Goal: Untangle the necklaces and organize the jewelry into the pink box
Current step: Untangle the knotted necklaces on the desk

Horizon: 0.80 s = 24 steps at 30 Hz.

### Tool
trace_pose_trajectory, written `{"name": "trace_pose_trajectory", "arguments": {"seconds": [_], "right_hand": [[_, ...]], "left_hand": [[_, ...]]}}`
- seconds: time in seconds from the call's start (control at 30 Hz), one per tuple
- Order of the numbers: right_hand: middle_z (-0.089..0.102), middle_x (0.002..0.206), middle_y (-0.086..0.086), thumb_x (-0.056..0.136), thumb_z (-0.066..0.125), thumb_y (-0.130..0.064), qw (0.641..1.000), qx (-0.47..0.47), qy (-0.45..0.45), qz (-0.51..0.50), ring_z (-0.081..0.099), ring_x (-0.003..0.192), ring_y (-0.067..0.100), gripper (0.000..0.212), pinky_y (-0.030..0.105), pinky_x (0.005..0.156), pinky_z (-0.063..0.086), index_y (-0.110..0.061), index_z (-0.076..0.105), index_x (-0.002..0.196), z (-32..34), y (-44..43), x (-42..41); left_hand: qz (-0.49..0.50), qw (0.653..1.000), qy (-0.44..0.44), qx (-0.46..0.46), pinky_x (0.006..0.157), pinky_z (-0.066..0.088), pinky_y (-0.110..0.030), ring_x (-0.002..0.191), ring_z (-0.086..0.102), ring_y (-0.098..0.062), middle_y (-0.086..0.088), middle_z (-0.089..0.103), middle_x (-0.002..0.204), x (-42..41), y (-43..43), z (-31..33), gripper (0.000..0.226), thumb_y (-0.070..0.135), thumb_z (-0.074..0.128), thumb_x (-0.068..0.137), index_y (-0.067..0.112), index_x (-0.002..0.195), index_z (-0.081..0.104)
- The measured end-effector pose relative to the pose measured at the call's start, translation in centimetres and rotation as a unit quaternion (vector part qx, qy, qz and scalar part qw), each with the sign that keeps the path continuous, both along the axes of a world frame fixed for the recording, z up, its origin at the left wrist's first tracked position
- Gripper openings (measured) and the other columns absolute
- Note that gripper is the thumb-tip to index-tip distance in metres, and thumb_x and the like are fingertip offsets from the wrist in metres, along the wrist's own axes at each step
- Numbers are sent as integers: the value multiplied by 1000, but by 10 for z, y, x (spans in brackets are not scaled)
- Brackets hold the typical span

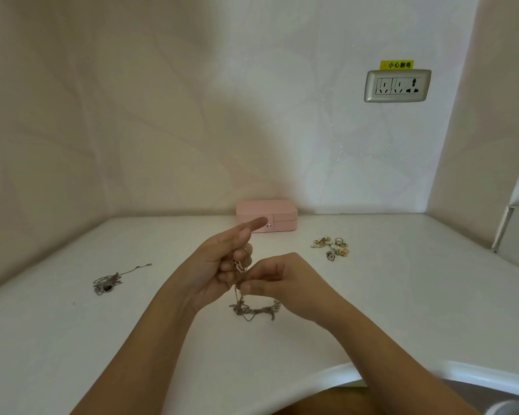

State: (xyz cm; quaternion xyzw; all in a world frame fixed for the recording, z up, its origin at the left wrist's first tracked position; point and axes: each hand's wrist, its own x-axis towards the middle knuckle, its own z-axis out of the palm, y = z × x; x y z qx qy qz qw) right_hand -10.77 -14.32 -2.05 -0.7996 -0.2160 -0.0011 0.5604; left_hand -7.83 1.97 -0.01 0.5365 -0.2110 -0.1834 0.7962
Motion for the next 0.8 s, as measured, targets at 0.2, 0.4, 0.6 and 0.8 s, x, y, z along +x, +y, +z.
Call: {"name": "trace_pose_trajectory", "arguments": {"seconds": [0.2, 0.4, 0.6, 0.8], "right_hand": [[67, 71, 6, 79, 67, -14, 975, 213, 62, 29, 63, 69, 18, 8, 27, 76, 53, -7, 69, 83, 11, -21, -1], [39, 53, -3, 80, 64, -14, 957, 265, 105, -49, 35, 44, 7, 13, 19, 61, 43, -4, 69, 87, 20, -48, 7], [42, 60, -4, 78, 76, -11, 991, -56, 51, -113, 43, 62, 11, 21, 17, 60, 36, -20, 72, 97, 22, -73, 7], [44, 51, -2, 90, 64, -27, 954, 33, 2, -297, 41, 47, 11, 25, 29, 63, 39, -8, 66, 72, 29, -96, 15]], "left_hand": [[-7, 1000, 25, -16, 35, 19, -10, 38, 26, -1, 6, 51, 65, 4, 4, -1, 80, 56, 88, 44, 23, 114, 70], [8, 995, 42, 85, 34, 20, -10, 45, 22, -3, -1, 60, 89, 7, -2, -10, 63, 56, 62, 68, 32, 126, 58], [49, 990, 50, 126, 36, 22, -11, 47, 23, -5, -6, 63, 103, 13, 3, -18, 63, 59, 66, 70, 38, 128, 52], [66, 988, 66, 126, 36, 19, -11, 47, 20, -4, -2, 58, 89, 19, 9, -18, 65, 61, 59, 71, 31, 129, 54]]}}
